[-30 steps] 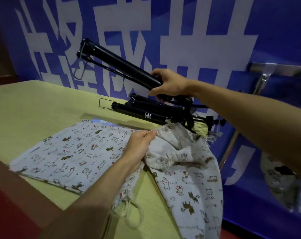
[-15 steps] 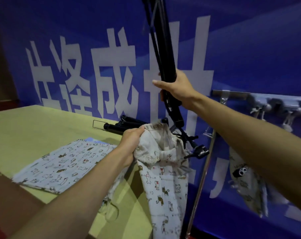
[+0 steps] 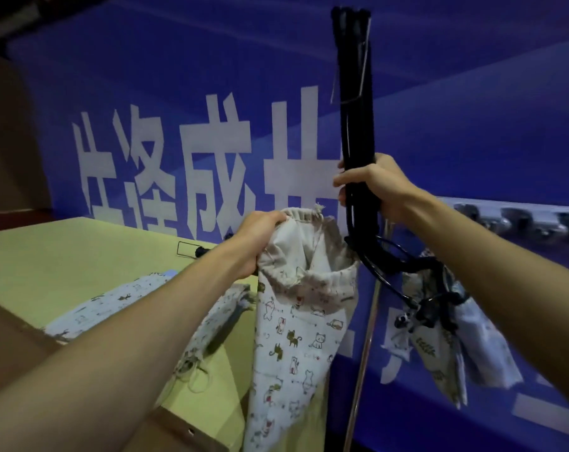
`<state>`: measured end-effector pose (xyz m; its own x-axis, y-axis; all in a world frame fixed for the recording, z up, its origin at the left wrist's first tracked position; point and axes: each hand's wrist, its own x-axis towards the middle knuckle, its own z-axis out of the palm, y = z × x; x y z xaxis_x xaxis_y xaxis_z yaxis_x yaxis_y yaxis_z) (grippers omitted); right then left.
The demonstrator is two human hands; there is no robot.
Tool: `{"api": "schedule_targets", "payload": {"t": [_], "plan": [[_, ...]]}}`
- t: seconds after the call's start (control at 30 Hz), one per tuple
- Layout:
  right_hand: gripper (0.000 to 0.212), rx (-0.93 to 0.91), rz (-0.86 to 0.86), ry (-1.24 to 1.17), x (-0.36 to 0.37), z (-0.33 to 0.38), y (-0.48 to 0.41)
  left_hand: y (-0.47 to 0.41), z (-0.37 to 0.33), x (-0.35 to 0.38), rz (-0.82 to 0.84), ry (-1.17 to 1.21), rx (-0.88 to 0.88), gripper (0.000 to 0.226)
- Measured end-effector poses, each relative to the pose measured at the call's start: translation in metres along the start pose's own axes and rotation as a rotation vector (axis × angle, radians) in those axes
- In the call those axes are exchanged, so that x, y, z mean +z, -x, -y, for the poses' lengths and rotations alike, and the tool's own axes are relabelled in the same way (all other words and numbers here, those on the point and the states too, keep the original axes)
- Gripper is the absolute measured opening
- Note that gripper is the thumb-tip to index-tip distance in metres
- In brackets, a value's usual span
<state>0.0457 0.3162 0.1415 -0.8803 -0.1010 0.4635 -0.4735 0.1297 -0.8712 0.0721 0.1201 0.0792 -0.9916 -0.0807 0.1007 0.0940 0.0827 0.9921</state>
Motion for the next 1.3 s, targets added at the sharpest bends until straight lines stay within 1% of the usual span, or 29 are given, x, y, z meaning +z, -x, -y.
{"api": "schedule_targets", "payload": {"t": [0.1,0.23,0.33,0.43,0.53,0.6,0.67,0.73,0.83,0.9,1.0,1.1,1.13,1.2,1.27,1.3], "plan": [[0.013,-0.003,-0.021,0.165,-0.014,0.009,0.020,0.009,-0.005,0.009,-0.023,-0.050,0.026,0.017],[0.021,-0.016,-0.040,0.409,-0.034,0.008,0.040,0.017,-0.003,0.018,-0.037,-0.020,0.016,0.019],[0.020,-0.012,-0.019,0.623,-0.050,0.005,0.050,0.020,-0.002,0.021,-0.080,0.032,0.034,0.020],[0.014,-0.033,0.045,0.865,-0.065,0.002,0.061,0.020,-0.003,0.020,-0.145,0.102,0.030,0.022],[0.019,-0.049,0.167,1.045,-0.078,-0.001,0.070,0.019,-0.005,0.014,-0.172,0.232,-0.002,0.026],[0.020,-0.066,0.225,1.208,-0.084,-0.004,0.073,0.018,-0.005,0.011,-0.176,0.250,0.001,0.027],[0.023,-0.097,0.250,1.360,-0.086,-0.006,0.075,0.019,-0.007,0.014,-0.172,0.155,0.044,0.020],[0.022,-0.117,0.286,1.473,-0.084,-0.005,0.076,0.020,-0.007,0.021,-0.179,-0.007,0.115,0.018],[0.021,-0.128,0.332,1.633,-0.078,0.000,0.077,0.022,-0.002,0.029,-0.196,-0.411,0.328,0.030],[0.020,-0.138,0.349,1.723,-0.077,0.003,0.077,0.021,0.002,0.031,-0.245,-0.606,0.406,0.042],[0.021,-0.172,0.370,1.862,-0.073,0.006,0.079,0.013,0.009,0.030,-0.309,-0.739,0.441,0.044],[0.021,-0.202,0.421,1.973,-0.067,0.011,0.084,0.011,0.013,0.037,-0.288,-0.864,0.466,0.037],[0.021,-0.219,0.436,1.992,-0.063,0.012,0.086,0.012,0.013,0.041,-0.270,-0.859,0.469,0.036],[0.022,-0.260,0.462,2.014,-0.056,0.014,0.089,0.016,0.010,0.055,-0.152,-0.736,0.452,0.035],[0.021,-0.317,0.489,2.018,-0.048,0.013,0.091,0.020,0.005,0.072,-0.041,-0.517,0.391,0.032],[0.022,-0.357,0.501,2.018,-0.044,0.012,0.092,0.021,0.001,0.080,-0.003,-0.357,0.341,0.030]]}}
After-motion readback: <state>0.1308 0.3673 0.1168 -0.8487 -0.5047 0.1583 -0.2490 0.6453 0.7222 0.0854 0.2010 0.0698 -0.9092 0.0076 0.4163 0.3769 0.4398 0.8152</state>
